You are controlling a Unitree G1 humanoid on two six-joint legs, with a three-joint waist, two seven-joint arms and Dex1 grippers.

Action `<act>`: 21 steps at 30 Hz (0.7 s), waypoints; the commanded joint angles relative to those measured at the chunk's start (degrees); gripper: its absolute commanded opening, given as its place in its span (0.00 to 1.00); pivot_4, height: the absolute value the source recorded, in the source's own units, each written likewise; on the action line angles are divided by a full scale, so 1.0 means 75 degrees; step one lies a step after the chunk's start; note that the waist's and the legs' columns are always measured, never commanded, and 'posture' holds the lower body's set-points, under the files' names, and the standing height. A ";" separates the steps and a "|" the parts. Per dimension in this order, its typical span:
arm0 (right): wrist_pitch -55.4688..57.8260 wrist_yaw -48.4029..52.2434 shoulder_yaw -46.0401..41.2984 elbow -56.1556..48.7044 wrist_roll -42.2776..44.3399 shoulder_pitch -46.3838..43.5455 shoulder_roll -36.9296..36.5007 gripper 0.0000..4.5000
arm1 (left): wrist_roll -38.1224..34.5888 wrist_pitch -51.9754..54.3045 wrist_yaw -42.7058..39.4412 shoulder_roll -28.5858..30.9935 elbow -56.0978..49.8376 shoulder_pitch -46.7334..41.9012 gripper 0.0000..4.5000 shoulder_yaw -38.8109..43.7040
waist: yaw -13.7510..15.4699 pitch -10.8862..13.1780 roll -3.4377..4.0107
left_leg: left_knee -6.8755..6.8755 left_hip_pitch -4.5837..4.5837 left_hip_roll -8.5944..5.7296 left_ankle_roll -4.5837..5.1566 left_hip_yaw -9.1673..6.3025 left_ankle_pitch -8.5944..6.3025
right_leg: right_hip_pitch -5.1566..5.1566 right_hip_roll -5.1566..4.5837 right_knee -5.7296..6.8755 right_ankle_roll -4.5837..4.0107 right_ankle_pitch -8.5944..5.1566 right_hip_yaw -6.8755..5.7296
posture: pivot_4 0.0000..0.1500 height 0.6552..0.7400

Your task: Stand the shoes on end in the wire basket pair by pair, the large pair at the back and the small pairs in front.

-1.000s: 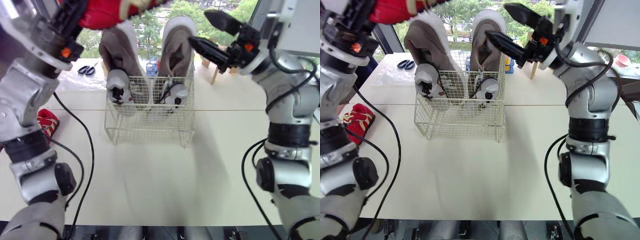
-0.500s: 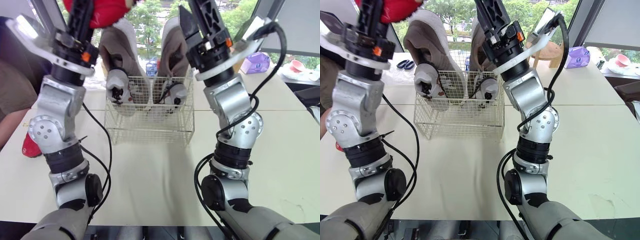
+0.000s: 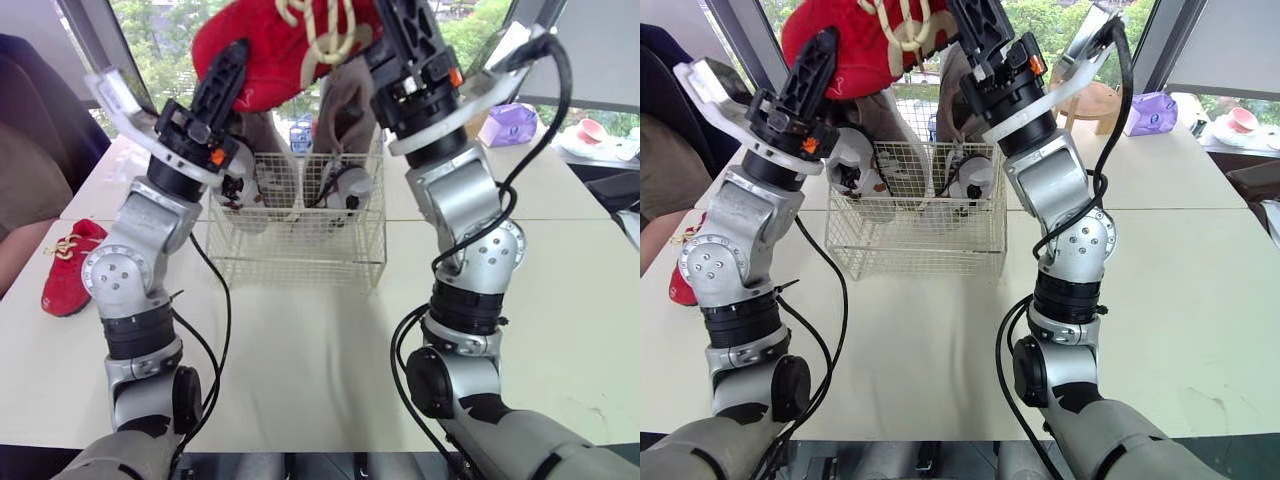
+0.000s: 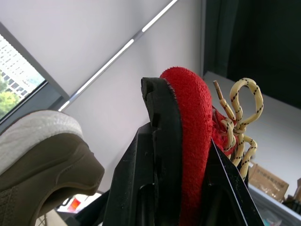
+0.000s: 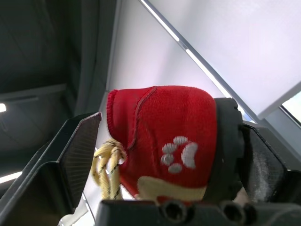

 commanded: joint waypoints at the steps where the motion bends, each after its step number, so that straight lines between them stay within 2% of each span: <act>1: -0.0025 0.0082 0.0213 -0.0244 -0.0029 -0.0261 -0.0057 0.58 | 0.0285 0.0108 -0.0100 0.0159 -0.0259 0.0021 0.05 -0.0207 | -0.0001 0.0000 0.0000 | 0.0000 0.0000 0.0000 0.0000 0.0000 0.0000 | 0.0000 0.0000 0.0000 0.0000 0.0000 0.0000 | 1.00 1.00; 5: -0.0011 0.0091 0.0255 -0.0224 -0.0052 -0.0277 -0.0048 0.22 | 0.0408 0.0123 -0.0139 0.0226 -0.0292 0.0049 0.05 -0.0244 | -0.0003 0.0000 0.0000 | -0.0001 0.0000 0.0001 0.0000 -0.0001 0.0000 | 0.0000 0.0000 0.0000 0.0000 0.0000 0.0000 | 1.00 1.00; 6: -0.0015 0.0106 0.0247 -0.0179 -0.0032 -0.0312 -0.0032 0.17 | 0.0303 0.0173 -0.0087 0.0253 -0.0309 0.0102 0.16 -0.0225 | -0.0003 0.0000 0.0000 | -0.0001 0.0000 0.0001 0.0000 -0.0001 0.0000 | 0.0000 0.0001 0.0000 0.0000 0.0000 0.0000 | 1.00 1.00; 7: -0.0018 0.0117 0.0239 -0.0148 -0.0016 -0.0335 -0.0022 0.17 | 0.0227 0.0211 -0.0048 0.0273 -0.0324 0.0143 0.28 -0.0212 | -0.0003 0.0000 0.0000 | -0.0001 0.0000 0.0001 0.0000 -0.0001 0.0000 | 0.0000 0.0001 0.0000 0.0000 0.0000 0.0000 | 1.00 1.00; 9: -0.0038 0.0142 0.0230 -0.0105 -0.0007 -0.0373 -0.0001 0.17 | 0.0198 0.0312 -0.0078 0.0395 -0.0425 0.0226 0.46 -0.0227 | -0.0007 0.0000 0.0000 | -0.0002 0.0001 0.0002 0.0000 -0.0001 0.0000 | 0.0000 0.0000 0.0000 0.0000 0.0000 0.0000 | 1.00 1.00; 13: -0.0199 0.0196 0.0014 0.0109 0.0105 -0.0612 -0.0005 0.17 | 0.0217 0.0510 0.0264 0.0891 -0.1114 0.0738 0.93 -0.0160 | -0.0036 0.0000 0.0001 | -0.0011 0.0001 0.0003 0.0000 -0.0002 0.0000 | -0.0004 0.0002 -0.0001 -0.0001 0.0000 0.0000 | 1.00 1.00; 14: -0.0224 0.0196 -0.0051 0.0165 0.0148 -0.0677 -0.0032 0.17 | 0.0254 0.0512 0.0353 0.0990 -0.1229 0.0840 0.98 -0.0143 | -0.0044 0.0001 0.0001 | -0.0014 0.0002 0.0004 0.0000 -0.0001 0.0000 | -0.0006 0.0001 -0.0002 -0.0001 0.0000 0.0002 | 1.00 1.00; 17: 0.0035 0.0697 -0.0612 0.0543 0.0473 -0.0941 -0.0958 0.17 | -0.0036 0.0529 0.1112 0.1395 -0.2153 0.1723 0.99 0.0086 | -0.0028 0.0001 0.0001 | -0.0027 0.0004 0.0004 -0.0001 -0.0003 0.0001 | -0.0010 0.0000 -0.0003 -0.0001 -0.0001 0.0003 | 1.00 1.00; 21: 0.0684 0.2254 -0.0760 0.1214 0.0251 -0.0938 -0.2706 0.17 | -0.0428 0.0275 0.2122 0.1609 -0.3379 0.2989 0.99 0.0083 | 0.0068 0.0001 -0.0002 | -0.0029 0.0004 -0.0002 0.0003 -0.0010 -0.0002 | 0.0010 -0.0011 -0.0029 -0.0004 -0.0002 0.0003 | 1.00 1.00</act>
